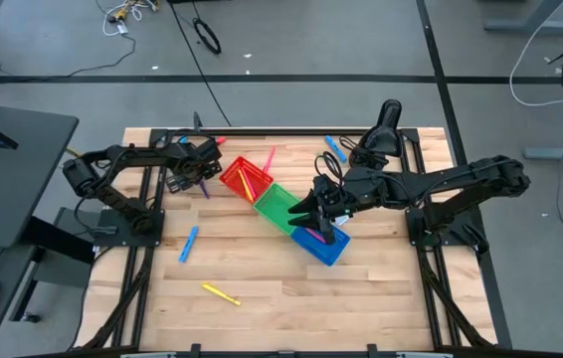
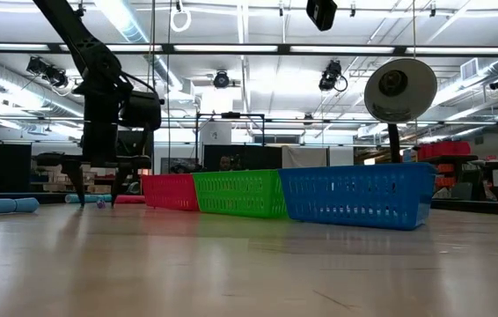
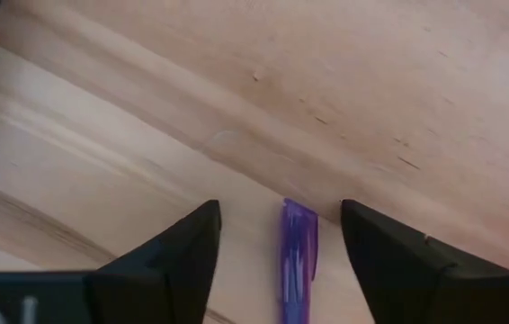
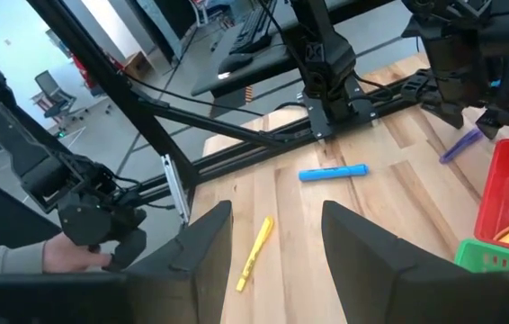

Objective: Pick & Place Markers
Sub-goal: Put the purple pen into the blue bin

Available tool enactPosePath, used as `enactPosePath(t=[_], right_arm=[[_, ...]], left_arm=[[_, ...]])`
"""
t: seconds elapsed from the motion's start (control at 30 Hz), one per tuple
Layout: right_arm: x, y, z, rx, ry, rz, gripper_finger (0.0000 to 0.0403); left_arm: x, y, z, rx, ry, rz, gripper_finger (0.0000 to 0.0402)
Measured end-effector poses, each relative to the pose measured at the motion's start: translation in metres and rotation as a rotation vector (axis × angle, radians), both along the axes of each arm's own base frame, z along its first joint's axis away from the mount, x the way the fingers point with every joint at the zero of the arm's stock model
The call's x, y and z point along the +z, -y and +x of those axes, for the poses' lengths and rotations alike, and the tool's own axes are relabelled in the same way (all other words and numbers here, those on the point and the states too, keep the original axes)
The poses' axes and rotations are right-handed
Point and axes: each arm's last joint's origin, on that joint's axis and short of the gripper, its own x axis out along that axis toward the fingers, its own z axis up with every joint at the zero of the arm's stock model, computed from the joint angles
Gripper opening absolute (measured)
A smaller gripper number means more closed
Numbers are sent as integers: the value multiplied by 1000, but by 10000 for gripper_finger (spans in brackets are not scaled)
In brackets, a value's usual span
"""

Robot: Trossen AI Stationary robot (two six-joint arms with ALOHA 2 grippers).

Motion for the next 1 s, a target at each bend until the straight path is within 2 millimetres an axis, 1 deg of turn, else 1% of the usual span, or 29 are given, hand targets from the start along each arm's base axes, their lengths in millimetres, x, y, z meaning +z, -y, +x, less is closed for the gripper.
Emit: enactPosePath(t=[0.4,0.53,0.63,0.77,0.9,1.0], right_arm=[[0,0,0,-1,-1,4,172],[0,0,0,-1,-1,5,172],[0,0,0,-2,-1,8,172],[0,0,0,-2,-1,8,172],[0,0,0,-2,-1,7,172],[0,0,0,-2,0,7,172]], left_arm=[[0,0,1,-15,24,-26,86],[1,2,3,-25,31,-32,53],[1,3,5,-36,43,-39,44],[3,4,5,-39,48,-37,47],[11,6,2,-40,49,-46,46],[23,6,2,-39,50,-19,43]])
